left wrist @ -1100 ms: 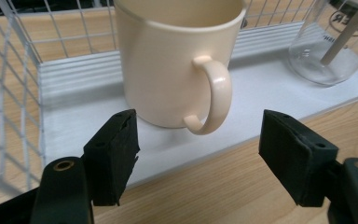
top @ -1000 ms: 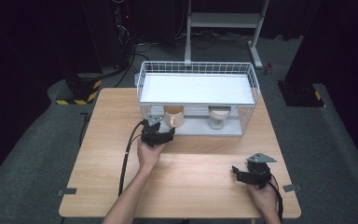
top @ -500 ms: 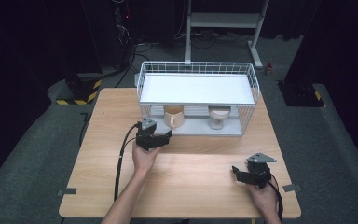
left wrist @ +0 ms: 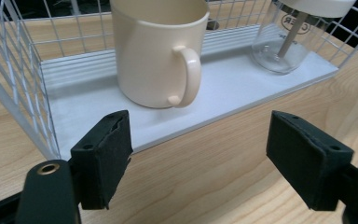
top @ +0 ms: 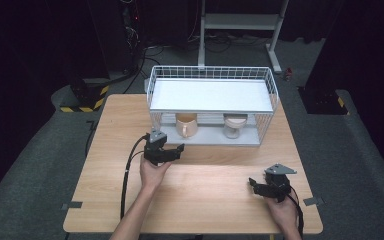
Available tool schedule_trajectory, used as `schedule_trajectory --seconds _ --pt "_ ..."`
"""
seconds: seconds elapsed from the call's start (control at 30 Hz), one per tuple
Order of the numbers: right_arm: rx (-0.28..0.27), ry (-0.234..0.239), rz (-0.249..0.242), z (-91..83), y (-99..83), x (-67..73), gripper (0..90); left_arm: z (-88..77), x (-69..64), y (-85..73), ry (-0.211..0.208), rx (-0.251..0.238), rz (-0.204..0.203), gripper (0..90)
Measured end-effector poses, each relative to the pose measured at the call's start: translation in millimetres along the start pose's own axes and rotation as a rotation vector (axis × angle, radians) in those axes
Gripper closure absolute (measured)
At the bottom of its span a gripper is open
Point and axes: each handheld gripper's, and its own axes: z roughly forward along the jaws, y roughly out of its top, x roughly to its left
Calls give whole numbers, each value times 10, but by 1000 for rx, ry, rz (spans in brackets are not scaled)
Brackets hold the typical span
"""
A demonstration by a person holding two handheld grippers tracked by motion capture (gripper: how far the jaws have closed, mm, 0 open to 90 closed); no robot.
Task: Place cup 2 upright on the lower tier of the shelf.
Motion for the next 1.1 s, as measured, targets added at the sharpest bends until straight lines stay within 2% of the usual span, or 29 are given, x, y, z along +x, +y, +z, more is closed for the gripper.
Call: schedule_trajectory --seconds 0.2,0.6,1.1 --pt "0 0 1 0 0 0 255 -59 2 -28 -24 -8 -16 215" --pt "0 0 0 0 0 0 255 -196 62 -106 -33 -6 -34 198" --pt "0 0 0 0 0 0 255 -391 125 -192 -19 -19 -38 198"
